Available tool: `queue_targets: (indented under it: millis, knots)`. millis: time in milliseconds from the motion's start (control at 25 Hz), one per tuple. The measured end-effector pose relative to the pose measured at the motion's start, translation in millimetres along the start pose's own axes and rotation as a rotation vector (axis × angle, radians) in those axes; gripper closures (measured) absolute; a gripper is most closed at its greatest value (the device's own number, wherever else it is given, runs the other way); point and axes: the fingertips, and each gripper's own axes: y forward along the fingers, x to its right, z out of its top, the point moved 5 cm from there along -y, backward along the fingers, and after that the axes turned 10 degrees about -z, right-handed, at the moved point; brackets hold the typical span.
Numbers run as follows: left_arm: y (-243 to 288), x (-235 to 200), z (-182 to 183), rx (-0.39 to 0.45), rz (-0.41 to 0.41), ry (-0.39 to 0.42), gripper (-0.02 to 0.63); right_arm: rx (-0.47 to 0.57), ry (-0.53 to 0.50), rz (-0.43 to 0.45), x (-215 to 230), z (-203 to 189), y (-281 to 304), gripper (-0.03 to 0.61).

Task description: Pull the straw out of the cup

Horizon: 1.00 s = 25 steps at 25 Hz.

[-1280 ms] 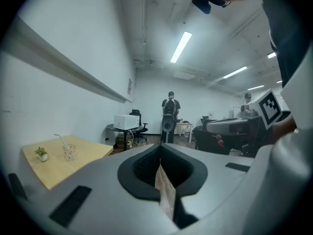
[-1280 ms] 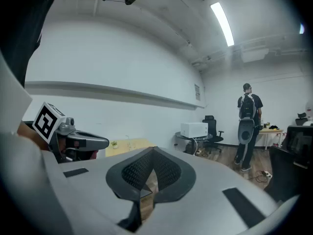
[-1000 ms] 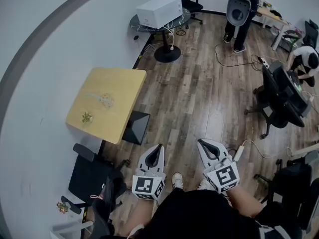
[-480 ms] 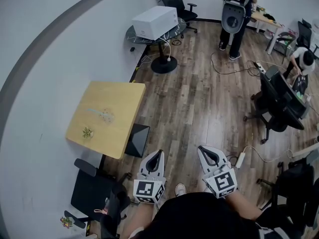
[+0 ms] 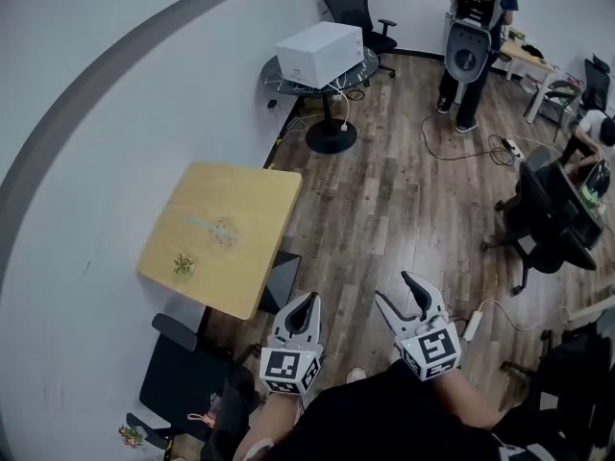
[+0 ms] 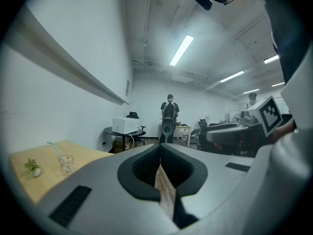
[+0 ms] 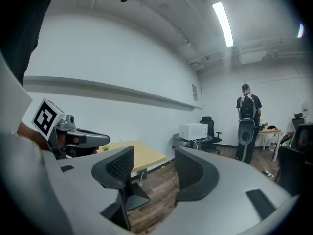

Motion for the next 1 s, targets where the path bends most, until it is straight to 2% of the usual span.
queue_targets:
  millis: [160, 280, 440, 680, 1000]
  knots:
    - [-3, -23, 7, 0.024, 0.040, -0.028, 0.594, -0.029, 0.007, 0.020, -7, -1, 21, 0.187]
    - [-5, -37, 5, 0.011, 0.060, -0.014, 0.594, -0.044, 0.000, 0.031, -7, 0, 39, 0.089]
    - [-6, -62, -5, -0.012, 0.119, -0.048, 0.594, -0.042, 0.004, 0.042, -1, 3, 69, -0.018]
    - [5, -101, -10, -0.032, 0.226, -0.067, 0.594, -0.058, 0.004, 0.111, 9, 6, 137, -0.018]
    - [17, -173, -2, -0.062, 0.444, -0.094, 0.594, -0.098, -0.063, 0.329, -4, 15, 244, -0.018]
